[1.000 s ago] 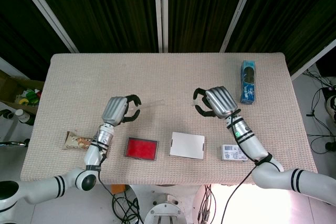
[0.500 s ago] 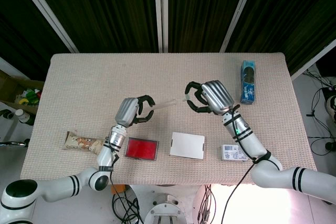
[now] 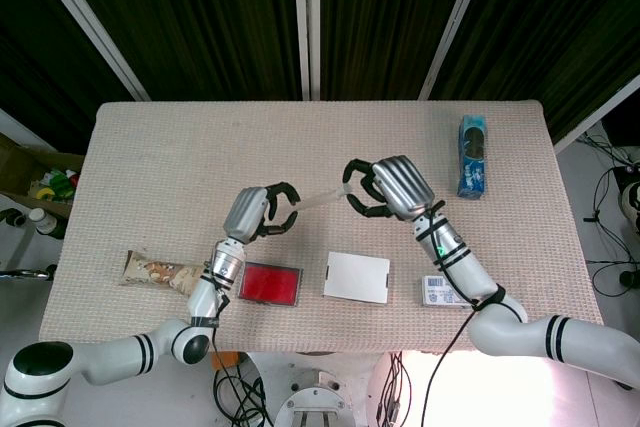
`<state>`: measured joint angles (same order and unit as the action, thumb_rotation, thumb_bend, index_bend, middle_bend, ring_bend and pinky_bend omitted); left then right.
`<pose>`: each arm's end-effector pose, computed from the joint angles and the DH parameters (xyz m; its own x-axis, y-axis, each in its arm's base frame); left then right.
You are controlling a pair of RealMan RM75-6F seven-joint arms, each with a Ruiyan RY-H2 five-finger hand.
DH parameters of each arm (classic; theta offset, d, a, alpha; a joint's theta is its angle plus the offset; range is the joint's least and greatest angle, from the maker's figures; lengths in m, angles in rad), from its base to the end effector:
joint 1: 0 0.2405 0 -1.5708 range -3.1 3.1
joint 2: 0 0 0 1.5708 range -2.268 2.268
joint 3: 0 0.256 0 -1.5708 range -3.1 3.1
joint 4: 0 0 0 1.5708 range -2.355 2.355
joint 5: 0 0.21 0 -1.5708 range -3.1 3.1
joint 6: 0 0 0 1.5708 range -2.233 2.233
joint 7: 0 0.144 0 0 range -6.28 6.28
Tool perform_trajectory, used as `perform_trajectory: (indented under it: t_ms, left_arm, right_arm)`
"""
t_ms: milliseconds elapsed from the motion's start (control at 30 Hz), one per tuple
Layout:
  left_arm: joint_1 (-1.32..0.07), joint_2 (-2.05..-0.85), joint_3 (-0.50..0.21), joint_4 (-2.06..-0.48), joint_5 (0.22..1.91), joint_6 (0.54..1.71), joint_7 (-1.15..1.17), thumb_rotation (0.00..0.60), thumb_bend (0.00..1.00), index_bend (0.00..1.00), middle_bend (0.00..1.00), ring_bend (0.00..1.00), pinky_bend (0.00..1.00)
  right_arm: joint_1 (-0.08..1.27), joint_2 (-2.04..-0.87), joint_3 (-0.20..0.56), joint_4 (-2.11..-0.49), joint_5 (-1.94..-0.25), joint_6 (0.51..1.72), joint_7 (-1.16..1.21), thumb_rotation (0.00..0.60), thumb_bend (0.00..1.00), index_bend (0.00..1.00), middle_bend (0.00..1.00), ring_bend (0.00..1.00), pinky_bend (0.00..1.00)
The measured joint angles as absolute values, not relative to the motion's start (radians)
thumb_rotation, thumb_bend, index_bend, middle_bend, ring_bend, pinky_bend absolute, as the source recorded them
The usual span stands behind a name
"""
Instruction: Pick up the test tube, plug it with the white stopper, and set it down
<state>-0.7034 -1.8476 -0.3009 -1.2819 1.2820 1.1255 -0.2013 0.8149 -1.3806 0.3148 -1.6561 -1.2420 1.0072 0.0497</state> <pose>-0.1037 0.3412 -0.0547 -0.2072 0.2471 0.9466 0.9162 -0.2902 0.2762 -0.0685 -0.3629 0.0566 0.0784 -0.2233 0.9716 -0.8683 -0.4941 -0.0435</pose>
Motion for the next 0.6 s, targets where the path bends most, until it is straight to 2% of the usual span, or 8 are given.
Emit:
perform_trajectory:
  t_ms: [600]
  left_arm:
    - [-0.712, -1.845, -0.314, -1.301, 1.259, 1.102, -0.216, 0.6, 0.64, 0.69, 0.68, 0.76, 1.0]
  right_arm:
    - [0.832, -1.417, 0.315, -1.632, -1.244, 1.007, 0.044, 0.6, 0.57, 0.72, 0.98, 1.0, 1.0]
